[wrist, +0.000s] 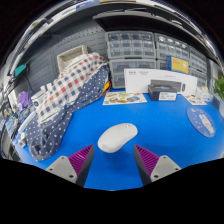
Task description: Arrange mouse
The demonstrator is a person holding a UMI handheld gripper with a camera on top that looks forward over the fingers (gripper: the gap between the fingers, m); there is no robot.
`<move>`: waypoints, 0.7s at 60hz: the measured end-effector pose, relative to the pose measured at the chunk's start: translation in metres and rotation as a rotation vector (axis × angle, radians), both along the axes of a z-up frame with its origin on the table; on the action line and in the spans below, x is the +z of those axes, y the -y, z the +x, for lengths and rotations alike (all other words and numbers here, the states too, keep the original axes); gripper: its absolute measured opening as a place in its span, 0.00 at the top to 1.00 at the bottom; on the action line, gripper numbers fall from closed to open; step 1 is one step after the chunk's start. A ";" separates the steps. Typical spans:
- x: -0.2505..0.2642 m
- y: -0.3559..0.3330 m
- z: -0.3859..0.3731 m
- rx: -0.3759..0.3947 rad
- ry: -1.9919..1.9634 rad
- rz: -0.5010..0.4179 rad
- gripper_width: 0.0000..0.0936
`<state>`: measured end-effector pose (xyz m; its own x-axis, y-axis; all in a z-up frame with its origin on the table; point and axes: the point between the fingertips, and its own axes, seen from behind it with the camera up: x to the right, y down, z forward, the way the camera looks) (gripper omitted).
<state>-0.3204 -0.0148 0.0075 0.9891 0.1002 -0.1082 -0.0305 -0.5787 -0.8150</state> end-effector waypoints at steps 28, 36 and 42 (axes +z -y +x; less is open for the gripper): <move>-0.016 -0.103 -0.046 0.016 0.052 -0.059 0.15; -0.022 -0.108 -0.046 0.025 0.116 -0.106 0.18; -0.022 -0.110 -0.040 -0.008 0.119 -0.117 0.29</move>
